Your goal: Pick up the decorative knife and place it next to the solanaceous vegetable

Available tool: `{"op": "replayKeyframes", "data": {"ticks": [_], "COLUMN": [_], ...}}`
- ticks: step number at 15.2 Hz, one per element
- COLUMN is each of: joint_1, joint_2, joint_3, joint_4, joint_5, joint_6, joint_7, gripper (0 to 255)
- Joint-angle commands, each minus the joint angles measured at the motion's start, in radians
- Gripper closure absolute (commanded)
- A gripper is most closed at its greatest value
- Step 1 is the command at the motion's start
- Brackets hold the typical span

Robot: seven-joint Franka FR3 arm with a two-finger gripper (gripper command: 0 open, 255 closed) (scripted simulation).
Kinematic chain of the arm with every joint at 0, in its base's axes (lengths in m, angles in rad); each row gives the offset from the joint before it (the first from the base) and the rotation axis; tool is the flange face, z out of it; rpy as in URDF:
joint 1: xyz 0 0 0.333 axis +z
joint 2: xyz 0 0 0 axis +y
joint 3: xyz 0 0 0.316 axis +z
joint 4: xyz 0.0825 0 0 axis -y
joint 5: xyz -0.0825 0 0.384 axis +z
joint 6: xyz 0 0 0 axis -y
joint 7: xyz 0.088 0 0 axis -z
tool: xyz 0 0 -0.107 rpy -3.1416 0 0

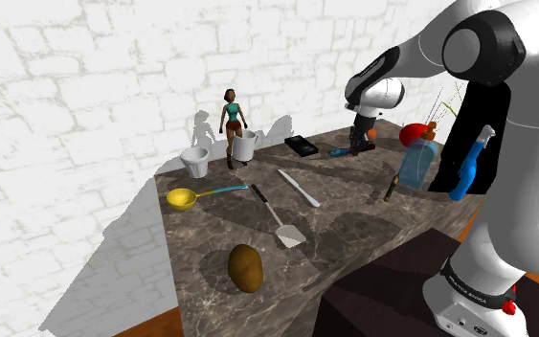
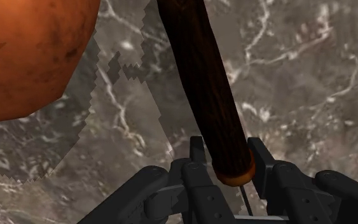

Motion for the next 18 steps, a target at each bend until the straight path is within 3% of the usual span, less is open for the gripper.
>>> {"op": "replayKeyframes", "data": {"ticks": [1, 6, 18], "joint_1": [0.0, 0.0, 0.036], "joint_2": [0.0, 0.0, -0.111], "joint_3": [0.0, 0.0, -0.041], "joint_4": [0.0, 0.0, 0.053], "joint_5": [0.0, 0.0, -0.119], "joint_6": [0.0, 0.0, -0.122], "joint_7": [0.0, 0.0, 0.092], "gripper": [255, 255, 255]}}
